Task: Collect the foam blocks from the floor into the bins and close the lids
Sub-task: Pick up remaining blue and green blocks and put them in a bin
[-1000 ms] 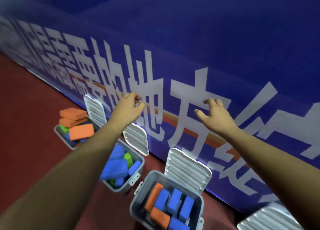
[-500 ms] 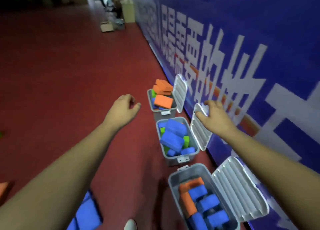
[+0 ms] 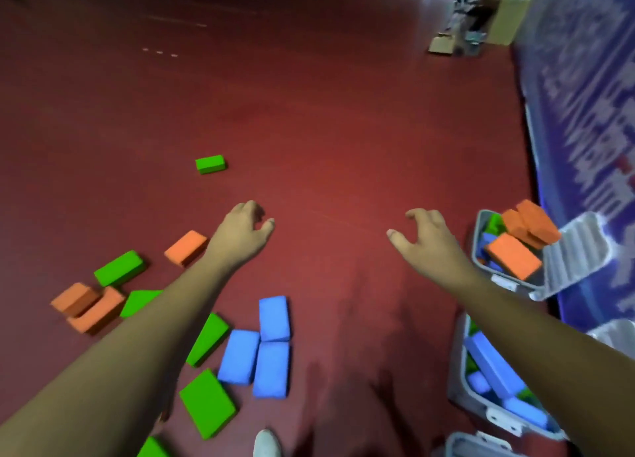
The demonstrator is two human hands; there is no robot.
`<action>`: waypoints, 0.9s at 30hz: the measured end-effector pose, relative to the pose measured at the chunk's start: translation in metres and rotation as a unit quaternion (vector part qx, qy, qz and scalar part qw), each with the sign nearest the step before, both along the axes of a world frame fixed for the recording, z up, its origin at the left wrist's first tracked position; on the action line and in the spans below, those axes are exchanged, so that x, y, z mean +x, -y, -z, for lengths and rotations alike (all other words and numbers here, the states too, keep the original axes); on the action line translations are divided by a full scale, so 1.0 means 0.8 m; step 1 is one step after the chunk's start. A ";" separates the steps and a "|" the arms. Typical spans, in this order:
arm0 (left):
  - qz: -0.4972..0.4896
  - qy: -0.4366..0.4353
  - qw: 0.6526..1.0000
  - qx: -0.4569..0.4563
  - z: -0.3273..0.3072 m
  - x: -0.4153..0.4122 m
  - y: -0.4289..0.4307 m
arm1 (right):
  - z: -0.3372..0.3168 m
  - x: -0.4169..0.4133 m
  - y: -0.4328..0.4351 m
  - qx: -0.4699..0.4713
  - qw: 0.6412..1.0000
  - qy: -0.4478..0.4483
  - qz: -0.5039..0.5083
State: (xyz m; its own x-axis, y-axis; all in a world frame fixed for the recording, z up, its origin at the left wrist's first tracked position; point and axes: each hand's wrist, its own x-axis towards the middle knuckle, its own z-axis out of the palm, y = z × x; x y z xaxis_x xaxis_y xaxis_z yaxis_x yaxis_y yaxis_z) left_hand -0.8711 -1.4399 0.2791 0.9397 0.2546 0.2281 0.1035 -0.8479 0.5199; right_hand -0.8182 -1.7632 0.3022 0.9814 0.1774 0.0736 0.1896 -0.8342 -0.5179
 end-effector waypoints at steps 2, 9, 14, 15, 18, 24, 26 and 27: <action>-0.031 -0.019 0.999 -0.003 0.029 0.011 -0.058 | 0.021 0.037 -0.062 -0.005 0.999 -0.017 -0.032; -0.083 -0.071 0.993 -0.037 0.131 0.059 -0.193 | 0.118 0.149 -0.245 -0.022 0.990 -0.073 -0.119; -0.115 -0.128 0.981 -0.091 0.223 0.089 -0.236 | 0.209 0.222 -0.332 -0.071 0.970 -0.135 -0.190; -0.126 -0.135 0.978 -0.100 0.246 0.097 -0.242 | 0.233 0.237 -0.348 -0.081 0.965 -0.144 -0.205; -0.181 -0.149 0.963 -0.130 0.324 0.116 -0.252 | 0.318 0.283 -0.397 -0.108 0.945 -0.176 -0.254; -0.335 -0.202 0.894 -0.219 0.528 0.136 -0.245 | 0.538 0.362 -0.483 -0.157 0.893 -0.220 -0.360; -0.389 -0.214 0.862 -0.245 0.602 0.136 -0.244 | 0.622 0.374 -0.507 -0.177 0.874 -0.239 -0.384; -0.410 -0.223 0.847 -0.254 0.639 0.134 -0.244 | 0.664 0.376 -0.519 -0.190 0.862 -0.247 -0.401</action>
State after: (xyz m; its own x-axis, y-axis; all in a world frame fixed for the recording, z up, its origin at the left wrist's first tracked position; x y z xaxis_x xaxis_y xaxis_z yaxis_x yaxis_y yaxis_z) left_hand -0.7637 -1.2450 -0.2320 0.3622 0.8226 -0.4384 0.8319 -0.0731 0.5501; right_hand -0.5175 -1.3480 -0.2289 0.4276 0.7325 -0.5297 0.6185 -0.6645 -0.4195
